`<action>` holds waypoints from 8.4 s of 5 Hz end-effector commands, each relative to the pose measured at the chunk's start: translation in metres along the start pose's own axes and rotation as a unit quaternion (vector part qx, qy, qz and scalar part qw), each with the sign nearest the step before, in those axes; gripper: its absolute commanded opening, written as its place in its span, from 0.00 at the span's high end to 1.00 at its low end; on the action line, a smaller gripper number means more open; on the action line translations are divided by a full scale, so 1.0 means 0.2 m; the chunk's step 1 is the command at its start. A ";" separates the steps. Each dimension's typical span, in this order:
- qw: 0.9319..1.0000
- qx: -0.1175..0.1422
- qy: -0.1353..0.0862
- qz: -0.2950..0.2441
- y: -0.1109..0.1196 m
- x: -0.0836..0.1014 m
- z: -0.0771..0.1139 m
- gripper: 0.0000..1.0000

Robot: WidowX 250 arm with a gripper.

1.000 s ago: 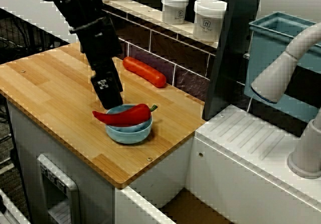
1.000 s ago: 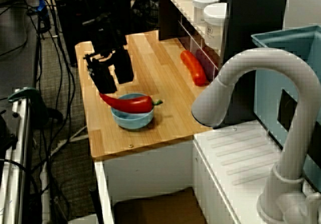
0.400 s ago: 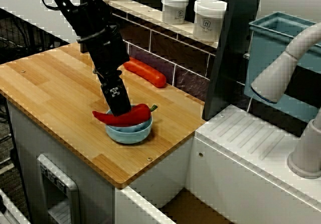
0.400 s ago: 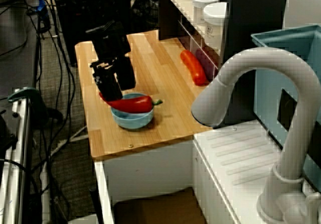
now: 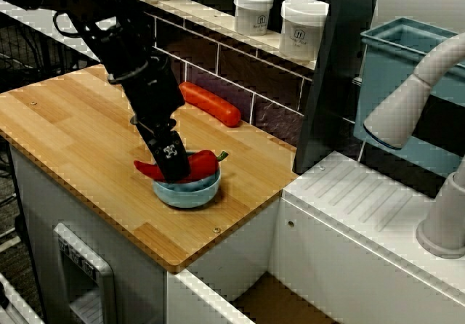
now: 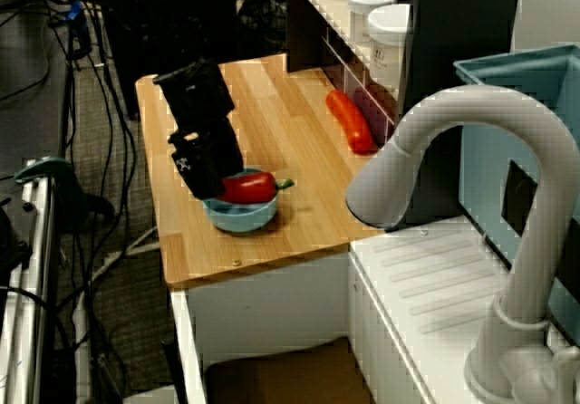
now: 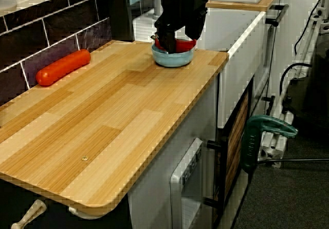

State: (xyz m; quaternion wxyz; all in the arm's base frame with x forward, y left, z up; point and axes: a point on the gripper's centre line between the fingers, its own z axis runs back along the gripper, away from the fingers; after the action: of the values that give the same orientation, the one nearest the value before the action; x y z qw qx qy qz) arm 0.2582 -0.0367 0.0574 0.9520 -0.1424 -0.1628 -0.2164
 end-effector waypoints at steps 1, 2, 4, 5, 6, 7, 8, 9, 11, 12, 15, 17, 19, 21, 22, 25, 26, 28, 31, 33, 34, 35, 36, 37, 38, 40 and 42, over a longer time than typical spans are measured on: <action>1.000 0.021 -0.012 0.018 0.05 0.05 -0.05 0.00; 0.999 0.024 -0.017 0.019 0.06 0.05 -0.07 1.00; 1.000 0.012 -0.019 0.017 0.09 0.08 -0.01 1.00; 1.000 0.003 -0.024 0.015 0.10 0.09 0.05 1.00; 0.999 -0.005 -0.036 0.009 0.11 0.10 0.13 1.00; 0.999 -0.012 -0.049 0.004 0.14 0.09 0.21 1.00; 0.998 -0.013 -0.051 -0.019 0.22 0.07 0.27 1.00; 0.997 0.008 -0.068 -0.024 0.33 0.02 0.31 1.00; 0.993 0.040 -0.107 0.000 0.58 -0.09 0.45 1.00; 0.992 0.056 -0.112 0.004 0.65 -0.15 0.45 1.00; 0.990 0.097 -0.105 0.013 0.79 -0.23 0.34 1.00; 0.990 0.099 -0.096 0.020 0.82 -0.24 0.28 0.00; 0.991 0.093 -0.091 0.018 0.79 -0.25 0.26 0.00; 0.992 0.073 -0.097 0.019 0.78 -0.22 0.27 0.00; 0.992 0.066 -0.108 0.017 0.73 -0.16 0.25 0.00; 0.991 0.074 -0.107 -0.041 0.65 0.01 0.26 0.00; 0.986 0.074 -0.111 -0.096 0.66 0.10 0.30 0.00; 0.978 0.085 -0.098 -0.164 0.62 0.13 0.21 0.00; 0.957 0.044 -0.096 -0.270 0.60 0.21 0.09 0.00; 0.934 -0.012 -0.082 -0.347 0.58 0.35 0.02 0.00; 0.932 -0.007 -0.085 -0.353 0.56 0.38 0.01 0.00; 0.928 -0.003 -0.085 -0.362 0.51 0.39 0.01 0.00; 0.925 -0.013 -0.085 -0.369 0.45 0.39 0.01 0.00; 0.925 -0.023 -0.089 -0.369 0.42 0.39 0.01 0.00; 0.924 -0.031 -0.092 -0.369 0.41 0.41 0.01 0.00; 0.924 -0.027 -0.095 -0.370 0.39 0.44 -0.01 0.00; 0.922 0.013 -0.099 -0.375 0.37 0.46 0.00 0.00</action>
State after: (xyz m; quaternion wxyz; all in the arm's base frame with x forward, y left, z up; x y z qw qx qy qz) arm 0.3666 -0.0085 0.0517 0.7919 -0.1021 -0.2795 -0.5332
